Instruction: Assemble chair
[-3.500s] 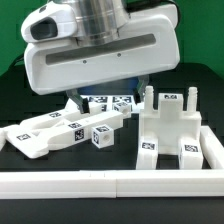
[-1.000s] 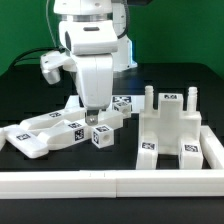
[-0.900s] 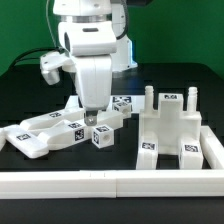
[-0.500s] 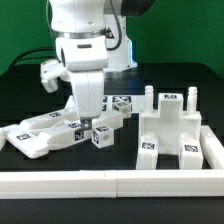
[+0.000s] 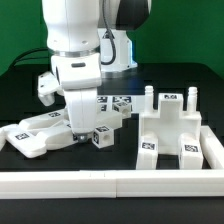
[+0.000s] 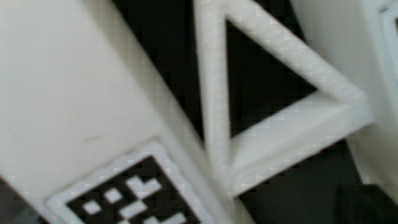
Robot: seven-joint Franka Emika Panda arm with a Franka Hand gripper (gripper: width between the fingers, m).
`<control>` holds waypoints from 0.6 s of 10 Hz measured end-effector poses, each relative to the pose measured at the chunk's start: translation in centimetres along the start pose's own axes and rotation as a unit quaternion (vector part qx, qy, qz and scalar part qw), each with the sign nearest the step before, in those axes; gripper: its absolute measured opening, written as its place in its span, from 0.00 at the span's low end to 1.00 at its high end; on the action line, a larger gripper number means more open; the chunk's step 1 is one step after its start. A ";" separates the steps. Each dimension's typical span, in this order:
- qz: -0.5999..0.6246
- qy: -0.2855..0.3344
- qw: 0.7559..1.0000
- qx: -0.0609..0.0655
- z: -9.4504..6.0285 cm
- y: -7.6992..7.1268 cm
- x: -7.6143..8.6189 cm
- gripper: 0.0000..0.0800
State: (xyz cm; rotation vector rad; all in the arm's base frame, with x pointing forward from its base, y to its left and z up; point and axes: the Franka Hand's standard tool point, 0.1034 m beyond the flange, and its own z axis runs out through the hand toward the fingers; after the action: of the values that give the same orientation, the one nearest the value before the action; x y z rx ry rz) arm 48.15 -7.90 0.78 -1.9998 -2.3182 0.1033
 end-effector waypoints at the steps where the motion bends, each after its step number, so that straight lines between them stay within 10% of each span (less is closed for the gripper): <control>1: 0.000 0.000 1.000 0.000 0.0 0.0 0.0 0.78; 3: 0.001 0.000 1.000 0.000 0.0 0.0 0.0 0.35; 6: 0.001 0.000 1.000 0.000 0.0 0.0 0.0 0.36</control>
Offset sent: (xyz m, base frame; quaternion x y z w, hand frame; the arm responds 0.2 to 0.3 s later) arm 0.0000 0.0000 0.0000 0.0000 0.0000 0.0000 1.0000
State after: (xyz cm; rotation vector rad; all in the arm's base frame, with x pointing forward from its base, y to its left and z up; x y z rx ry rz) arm 48.19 -7.94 0.78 -2.0020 -2.3177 0.1028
